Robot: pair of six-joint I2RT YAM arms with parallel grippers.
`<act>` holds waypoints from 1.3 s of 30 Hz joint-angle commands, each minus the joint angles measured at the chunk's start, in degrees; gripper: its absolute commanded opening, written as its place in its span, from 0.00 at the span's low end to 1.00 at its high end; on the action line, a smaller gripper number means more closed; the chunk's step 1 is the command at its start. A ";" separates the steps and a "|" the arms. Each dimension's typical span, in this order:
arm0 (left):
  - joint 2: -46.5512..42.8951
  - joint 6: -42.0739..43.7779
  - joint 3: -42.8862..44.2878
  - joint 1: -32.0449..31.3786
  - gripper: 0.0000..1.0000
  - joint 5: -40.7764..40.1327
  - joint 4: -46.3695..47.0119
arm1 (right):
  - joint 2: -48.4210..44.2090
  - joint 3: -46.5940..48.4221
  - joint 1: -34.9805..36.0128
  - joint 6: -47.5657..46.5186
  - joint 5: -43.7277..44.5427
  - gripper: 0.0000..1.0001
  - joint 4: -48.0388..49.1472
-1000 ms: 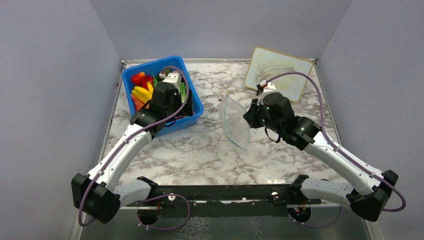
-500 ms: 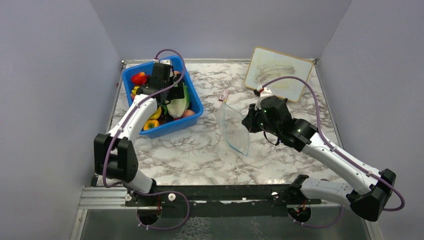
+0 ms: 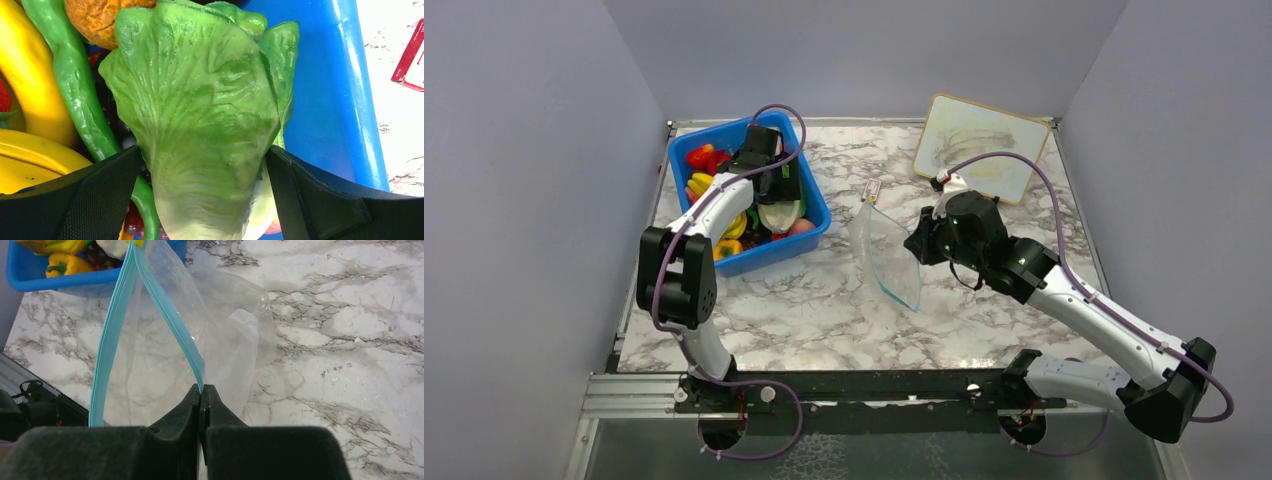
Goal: Place the food in the zip-top bag and seal the zipper
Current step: Pick up the fake vegetable from the bin.
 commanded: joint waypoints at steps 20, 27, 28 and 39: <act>-8.62 -2.26 -2.60 0.18 0.49 6.42 -0.11 | 0.42 -6.04 0.29 5.62 -1.22 0.01 4.75; -18.14 -2.23 -4.64 0.14 0.42 6.63 1.89 | 3.14 -4.03 0.29 12.58 0.73 0.01 2.12; -19.33 -2.16 -4.80 0.14 0.41 6.78 2.10 | 3.42 -3.73 0.29 13.44 1.11 0.01 1.94; -36.17 -8.76 -12.44 0.12 0.41 19.67 15.69 | 8.25 0.58 0.29 27.48 0.48 0.01 1.79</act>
